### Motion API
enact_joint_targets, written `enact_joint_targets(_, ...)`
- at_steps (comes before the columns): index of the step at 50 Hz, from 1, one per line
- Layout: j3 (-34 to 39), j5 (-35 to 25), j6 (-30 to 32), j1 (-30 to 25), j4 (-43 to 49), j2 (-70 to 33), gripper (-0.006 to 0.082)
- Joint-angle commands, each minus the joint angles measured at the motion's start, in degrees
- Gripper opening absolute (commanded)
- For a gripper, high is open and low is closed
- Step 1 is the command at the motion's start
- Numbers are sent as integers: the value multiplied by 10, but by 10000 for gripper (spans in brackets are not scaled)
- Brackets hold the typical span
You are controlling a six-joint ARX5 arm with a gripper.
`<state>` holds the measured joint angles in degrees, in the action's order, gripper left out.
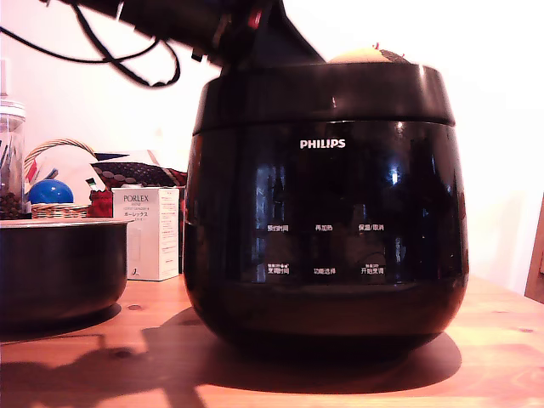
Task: Open the rice cooker by pressing the large metal button on the top of its lid with medium force
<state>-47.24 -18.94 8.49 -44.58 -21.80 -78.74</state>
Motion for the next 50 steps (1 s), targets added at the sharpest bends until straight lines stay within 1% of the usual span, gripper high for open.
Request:
enact_joint_targets(1, 17, 10, -25, 2, -12, 22, -22)
enact_joint_targets(4, 17, 24, -27, 2, -12, 37, -22)
enact_joint_targets(11, 17, 81, -25, 9, -3, 78, -22)
enact_joint_targets(28, 17, 178, -25, 78, 67, 178, -22)
enact_joint_targets(38, 17, 201, -25, 124, 100, 214, -22)
enact_joint_targets(50, 17, 209, -24, 149, 112, 227, -22)
